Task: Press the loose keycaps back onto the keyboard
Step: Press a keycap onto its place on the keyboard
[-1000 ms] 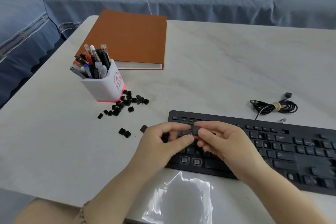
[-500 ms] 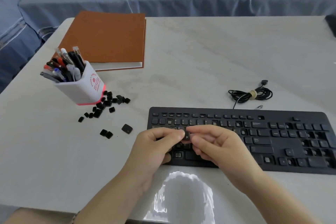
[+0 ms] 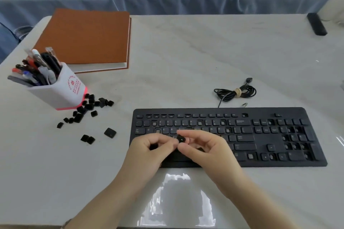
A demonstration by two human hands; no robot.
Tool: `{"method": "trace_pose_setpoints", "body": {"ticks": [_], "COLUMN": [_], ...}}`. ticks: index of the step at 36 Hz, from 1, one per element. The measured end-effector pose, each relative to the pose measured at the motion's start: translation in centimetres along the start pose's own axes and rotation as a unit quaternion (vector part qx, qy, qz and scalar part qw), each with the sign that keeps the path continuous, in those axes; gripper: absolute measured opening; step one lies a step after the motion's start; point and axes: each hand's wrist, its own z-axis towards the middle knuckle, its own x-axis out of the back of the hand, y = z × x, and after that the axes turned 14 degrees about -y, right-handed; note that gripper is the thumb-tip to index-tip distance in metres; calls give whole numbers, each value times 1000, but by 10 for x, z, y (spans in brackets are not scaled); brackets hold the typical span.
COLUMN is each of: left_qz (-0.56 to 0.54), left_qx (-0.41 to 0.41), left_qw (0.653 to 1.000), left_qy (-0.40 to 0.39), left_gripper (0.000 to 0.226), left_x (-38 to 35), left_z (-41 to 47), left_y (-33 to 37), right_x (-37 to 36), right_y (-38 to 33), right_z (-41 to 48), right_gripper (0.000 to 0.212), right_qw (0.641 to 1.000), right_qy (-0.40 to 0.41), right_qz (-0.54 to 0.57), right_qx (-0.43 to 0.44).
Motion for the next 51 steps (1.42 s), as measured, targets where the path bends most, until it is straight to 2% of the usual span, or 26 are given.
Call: {"method": "trace_pose_setpoints", "body": {"ticks": [4,9,12,17,21,26,30,37,45,51], "left_qz": [2,-47,-56,-70,-52,-13,29,74,82,108], "left_qx": [15,89,102,98,79,56,38,8,-4,-1], "left_qw": [999,995,993,992,994,997,998,997,996,994], "left_qy": [-42,-23,-17,-41,-57,-53,-40,-34,-28,-20], "left_gripper": [17,28,35,26,19,7,6,6,7,17], "left_x": [-18,-36,-42,-51,-57,-65,-67,-67,-67,-65], "left_z": [4,17,23,26,26,28,29,29,31,33], "left_y": [1,-2,-2,-2,-5,-5,-6,-8,-12,-16], "right_x": [16,49,73,111,137,162,189,221,230,232], "right_y": [5,9,11,14,16,22,28,41,62,69], "right_z": [-4,-17,-29,-46,-61,-68,-69,-70,-65,-62], "right_gripper": [17,15,15,16,17,20,13,15,23,28], "right_qw": [998,989,983,980,982,970,946,884,877,877], "right_qy": [38,78,104,131,134,197,238,226,218,224], "right_qz": [45,92,114,90,31,-95,-213,-408,-428,-420], "right_qx": [-29,-80,-99,-119,-128,-105,-60,6,36,61]}}
